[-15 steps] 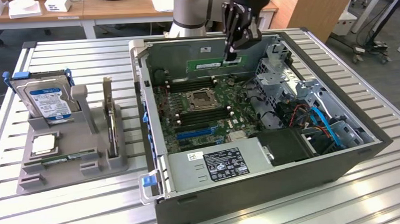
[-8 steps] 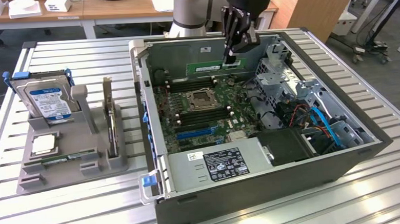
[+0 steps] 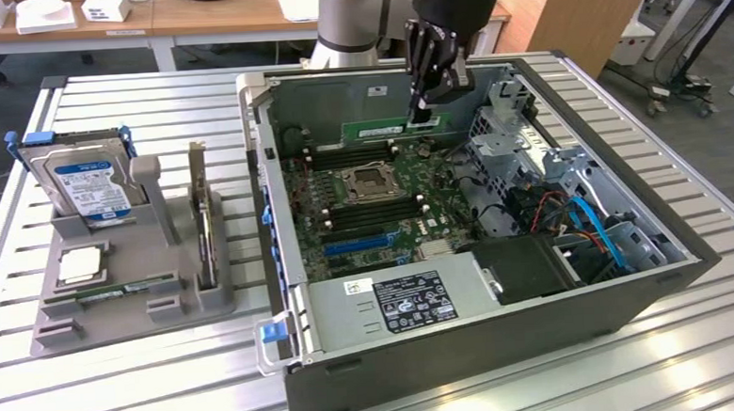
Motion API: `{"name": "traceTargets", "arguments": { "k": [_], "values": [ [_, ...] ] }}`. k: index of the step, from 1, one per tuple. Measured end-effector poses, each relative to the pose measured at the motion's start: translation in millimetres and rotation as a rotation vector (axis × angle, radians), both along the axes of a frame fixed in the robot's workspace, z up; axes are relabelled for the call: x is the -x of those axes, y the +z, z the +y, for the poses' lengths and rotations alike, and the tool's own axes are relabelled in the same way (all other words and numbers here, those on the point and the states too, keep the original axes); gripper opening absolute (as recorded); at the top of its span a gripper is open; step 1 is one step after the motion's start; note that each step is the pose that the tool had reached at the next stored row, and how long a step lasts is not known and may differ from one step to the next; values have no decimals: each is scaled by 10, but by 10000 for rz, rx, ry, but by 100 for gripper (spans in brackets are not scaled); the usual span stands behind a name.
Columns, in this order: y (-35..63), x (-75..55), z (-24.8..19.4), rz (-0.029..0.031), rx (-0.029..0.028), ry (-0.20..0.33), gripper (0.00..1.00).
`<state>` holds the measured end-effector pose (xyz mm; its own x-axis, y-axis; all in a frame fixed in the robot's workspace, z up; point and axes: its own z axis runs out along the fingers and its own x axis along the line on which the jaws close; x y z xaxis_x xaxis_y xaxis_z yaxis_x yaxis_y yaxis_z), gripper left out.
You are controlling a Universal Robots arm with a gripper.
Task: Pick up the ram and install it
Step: 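Pick up the ram and move it above insertion slot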
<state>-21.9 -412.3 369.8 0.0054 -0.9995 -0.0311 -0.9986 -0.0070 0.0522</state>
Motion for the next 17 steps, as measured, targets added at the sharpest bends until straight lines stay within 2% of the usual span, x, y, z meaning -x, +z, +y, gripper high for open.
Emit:
{"name": "traceTargets", "arguments": {
  "k": [10,17],
  "values": [
    [-85,0,0,0,-2,0,11],
    [-92,0,0,0,0,0,11]
  ]
}}
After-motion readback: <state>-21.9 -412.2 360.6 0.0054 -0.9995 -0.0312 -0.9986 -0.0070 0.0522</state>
